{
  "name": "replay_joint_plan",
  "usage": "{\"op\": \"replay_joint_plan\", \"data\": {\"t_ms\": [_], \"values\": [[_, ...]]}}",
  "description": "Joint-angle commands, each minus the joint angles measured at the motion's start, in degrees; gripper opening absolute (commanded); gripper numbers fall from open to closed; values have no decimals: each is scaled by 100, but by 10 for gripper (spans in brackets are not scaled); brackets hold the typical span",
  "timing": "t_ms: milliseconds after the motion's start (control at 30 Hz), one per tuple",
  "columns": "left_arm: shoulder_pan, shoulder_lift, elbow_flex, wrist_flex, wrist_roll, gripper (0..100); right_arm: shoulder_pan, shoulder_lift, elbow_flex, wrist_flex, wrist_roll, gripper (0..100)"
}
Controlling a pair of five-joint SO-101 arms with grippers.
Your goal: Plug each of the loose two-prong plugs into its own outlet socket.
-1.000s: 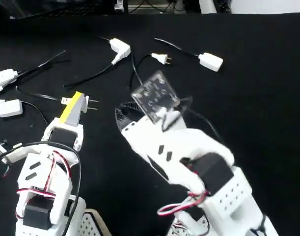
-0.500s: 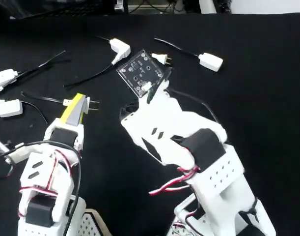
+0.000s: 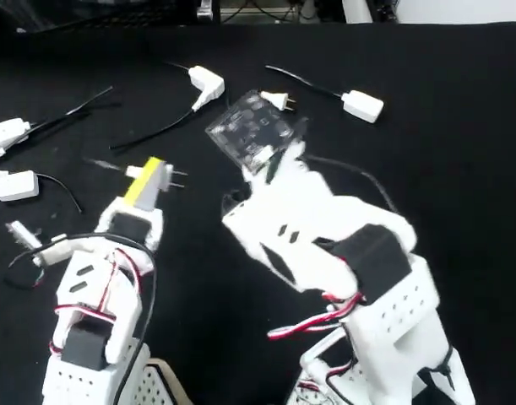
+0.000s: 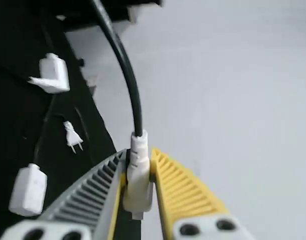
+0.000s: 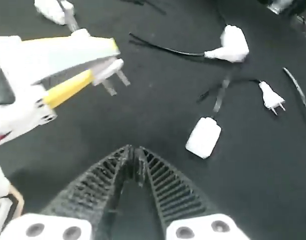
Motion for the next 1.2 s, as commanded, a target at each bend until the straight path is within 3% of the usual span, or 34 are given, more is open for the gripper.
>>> {"op": "replay_joint_plan", "data": {"t_ms": [0,233,433,700,967,1167], "values": [[664,-35,-40,-396,-237,30,18,40,-444,343,123,12],[1007,-35,171,-396,-492,30,-360,418,-690,237,-308,12],[646,-35,207,-378,-492,30,-281,1807,-1675,774,-536,12],[286,-35,163,-396,-484,30,-273,2932,-2607,1178,53,12],[356,-44,92,-360,-475,30,-334,3037,-2853,1310,686,12],[356,-44,-110,-352,-475,30,-149,3064,-2818,1310,756,12]]}}
